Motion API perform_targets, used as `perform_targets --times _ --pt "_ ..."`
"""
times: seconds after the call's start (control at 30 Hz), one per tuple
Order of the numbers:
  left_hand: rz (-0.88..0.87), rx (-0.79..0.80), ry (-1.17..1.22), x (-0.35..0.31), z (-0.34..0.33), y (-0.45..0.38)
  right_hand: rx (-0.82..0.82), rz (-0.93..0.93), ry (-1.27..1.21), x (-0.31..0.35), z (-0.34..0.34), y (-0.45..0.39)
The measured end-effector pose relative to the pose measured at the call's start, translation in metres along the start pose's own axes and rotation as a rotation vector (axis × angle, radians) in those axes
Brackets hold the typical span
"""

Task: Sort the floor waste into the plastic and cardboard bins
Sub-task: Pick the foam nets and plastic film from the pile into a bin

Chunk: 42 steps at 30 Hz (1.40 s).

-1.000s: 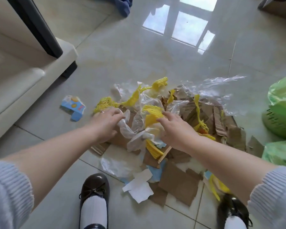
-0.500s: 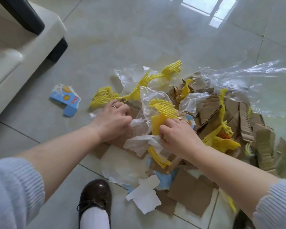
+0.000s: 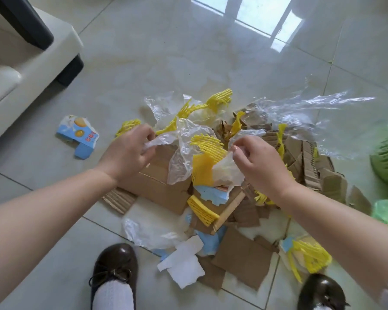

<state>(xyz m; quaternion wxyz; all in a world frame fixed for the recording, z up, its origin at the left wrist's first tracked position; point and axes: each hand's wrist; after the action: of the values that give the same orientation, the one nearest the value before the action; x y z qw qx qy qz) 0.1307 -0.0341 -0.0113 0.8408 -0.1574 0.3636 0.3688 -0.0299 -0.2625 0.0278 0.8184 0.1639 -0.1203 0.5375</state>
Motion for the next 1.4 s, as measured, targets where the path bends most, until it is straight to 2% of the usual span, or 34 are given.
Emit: perform_targets --times 0.13,0.27,0.33,0.43,0.53,0.67,0.9,1.13,1.23,1.3,1.4 --pt "-0.164 0.178 -0.146 -0.022 -0.009 -0.023 -0.022 0.034 0.249 -0.011 0.015 -0.030" --pt "-0.253 0.417 -0.487 -0.033 -0.031 -0.049 0.187 -0.008 0.566 -0.022 0.010 -0.055" --pt "-0.274 0.462 -0.548 -0.033 -0.041 -0.057 0.320 -0.067 0.645 -0.027 0.003 -0.062" --pt "-0.293 0.484 -0.572 -0.026 -0.050 -0.065 0.429 -0.098 0.694 -0.038 -0.010 -0.071" --pt "-0.268 0.435 -0.525 -0.020 -0.053 -0.069 0.440 -0.081 0.721 -0.047 -0.019 -0.074" --pt "-0.206 0.309 -0.291 -0.014 -0.052 -0.067 0.323 -0.017 0.752 -0.054 -0.019 -0.070" --pt "-0.079 0.099 -0.072 -0.015 -0.029 -0.046 0.074 -0.030 0.506 -0.052 0.003 -0.052" --pt "0.008 -0.044 0.048 -0.012 -0.007 -0.024 -0.053 0.002 0.222 -0.012 0.015 -0.038" --pt "0.111 -0.049 0.071 -0.007 0.001 -0.019 0.015 0.086 0.110 0.012 0.005 -0.032" --pt "0.160 -0.047 0.050 -0.002 0.004 -0.019 0.129 0.142 0.087 0.023 -0.008 -0.027" --pt "0.198 -0.043 0.032 0.004 0.003 -0.023 0.392 0.204 0.269 0.032 -0.037 -0.020"
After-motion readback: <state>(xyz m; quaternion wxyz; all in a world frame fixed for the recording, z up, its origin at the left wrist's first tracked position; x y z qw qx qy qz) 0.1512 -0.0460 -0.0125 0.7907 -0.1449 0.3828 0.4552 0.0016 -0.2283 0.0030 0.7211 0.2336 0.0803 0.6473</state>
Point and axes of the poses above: each hand's wrist, its own y-axis away from the middle knuckle, its own z-axis out of the back of the hand, x = y × z, and after that the axes turned 13 degrees about y, right-handed
